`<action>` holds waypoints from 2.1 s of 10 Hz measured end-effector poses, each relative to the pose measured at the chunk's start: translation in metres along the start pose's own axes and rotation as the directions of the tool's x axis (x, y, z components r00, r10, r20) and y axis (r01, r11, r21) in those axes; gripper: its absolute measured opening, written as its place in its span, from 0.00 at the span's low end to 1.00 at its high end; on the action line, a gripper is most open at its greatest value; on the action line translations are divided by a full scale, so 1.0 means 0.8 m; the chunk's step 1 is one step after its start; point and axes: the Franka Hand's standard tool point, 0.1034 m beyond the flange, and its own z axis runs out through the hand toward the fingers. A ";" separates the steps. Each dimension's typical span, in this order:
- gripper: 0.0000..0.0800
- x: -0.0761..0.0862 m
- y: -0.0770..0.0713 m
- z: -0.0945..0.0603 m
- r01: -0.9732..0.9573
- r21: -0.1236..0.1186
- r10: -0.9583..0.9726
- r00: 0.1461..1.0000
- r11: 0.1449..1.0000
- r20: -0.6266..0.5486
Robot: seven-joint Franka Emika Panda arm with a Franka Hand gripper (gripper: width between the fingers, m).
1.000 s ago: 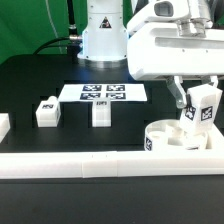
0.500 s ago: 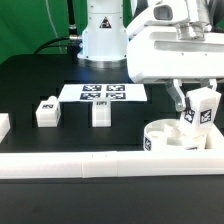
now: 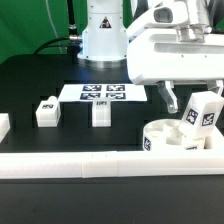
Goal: Assemble stool
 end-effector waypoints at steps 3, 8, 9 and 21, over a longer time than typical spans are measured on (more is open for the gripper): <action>0.81 0.023 0.004 -0.024 -0.001 0.015 0.000 1.000 1.000 0.021; 0.81 0.034 0.008 -0.036 -0.002 0.019 0.001 1.000 1.000 0.027; 0.81 0.033 0.007 -0.036 -0.002 0.019 0.001 1.000 1.000 0.029; 0.81 0.019 -0.018 -0.024 -0.040 0.188 -0.055 0.878 0.981 0.475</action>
Offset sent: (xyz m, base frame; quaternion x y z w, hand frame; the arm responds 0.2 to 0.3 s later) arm 0.0006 -0.0034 0.0354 -0.0036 -0.0377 0.0016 0.9993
